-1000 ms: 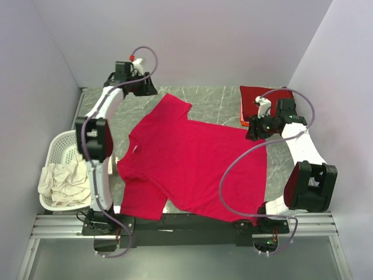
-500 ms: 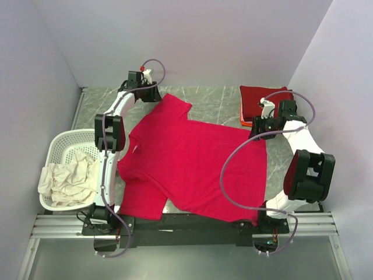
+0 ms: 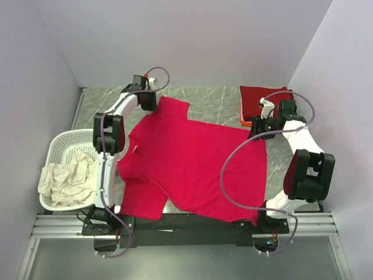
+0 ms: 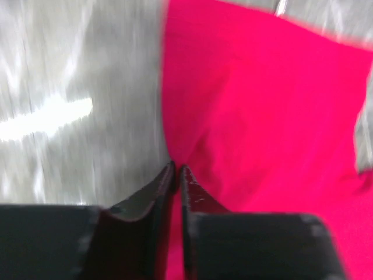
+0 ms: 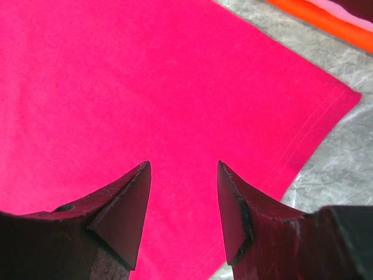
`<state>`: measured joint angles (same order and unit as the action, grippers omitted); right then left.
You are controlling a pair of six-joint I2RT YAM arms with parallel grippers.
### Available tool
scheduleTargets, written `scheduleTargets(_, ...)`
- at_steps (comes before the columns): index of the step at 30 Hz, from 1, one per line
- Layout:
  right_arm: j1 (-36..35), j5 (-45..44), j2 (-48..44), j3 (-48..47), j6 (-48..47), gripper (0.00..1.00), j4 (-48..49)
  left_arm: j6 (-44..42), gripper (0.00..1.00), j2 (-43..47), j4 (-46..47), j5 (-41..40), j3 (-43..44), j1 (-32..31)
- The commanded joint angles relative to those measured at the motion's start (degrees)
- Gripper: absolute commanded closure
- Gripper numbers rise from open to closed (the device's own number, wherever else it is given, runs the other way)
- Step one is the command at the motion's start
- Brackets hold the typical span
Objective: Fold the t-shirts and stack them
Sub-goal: Flatten the tshirt out
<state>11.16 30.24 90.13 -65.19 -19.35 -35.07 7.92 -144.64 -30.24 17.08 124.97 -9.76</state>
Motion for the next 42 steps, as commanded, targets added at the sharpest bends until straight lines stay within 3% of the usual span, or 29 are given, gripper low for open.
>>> scheduleTargets(1,0.36,1.75,-2.50,0.50,-0.51,0.44,1.23,-0.89,0.88,7.33,-6.08,-6.35,-10.15,-0.17)
scheduleTargets(7,0.36,2.98,-3.47,0.94,-1.39,0.44,0.44,0.95,0.94,21.84,-2.37,-7.76,-28.27,-0.79)
scheduleTargets(10,0.36,3.69,-3.73,1.20,-1.74,0.44,0.18,2.71,0.72,25.01,-0.97,-10.04,-30.66,-0.96)
scheduleTargets(11,0.36,3.86,-3.73,1.12,-2.00,0.44,0.00,3.32,0.66,25.19,-0.27,-13.18,-30.40,-0.70)
scheduleTargets(13,0.36,4.30,-3.73,1.29,-2.27,0.44,-0.26,5.43,0.63,24.41,0.27,-12.95,-27.25,0.44)
scheduleTargets(20,0.36,4.30,-3.47,1.64,-2.71,0.44,-0.17,14.22,0.53,17.56,3.78,-1.45,-17.67,7.99)
scheduleTargets(25,0.36,4.13,-2.77,1.29,-2.62,0.44,-0.18,17.65,0.52,9.91,3.51,4.27,-11.07,8.70)
scheduleTargets(34,0.36,3.51,-2.15,1.38,-2.53,0.44,0.00,18.27,0.55,3.14,1.32,6.03,-4.12,8.18)
scheduleTargets(42,0.36,3.25,-2.15,1.38,-2.53,0.44,0.09,15.37,0.60,-0.38,-5.35,0.07,-0.69,5.89)
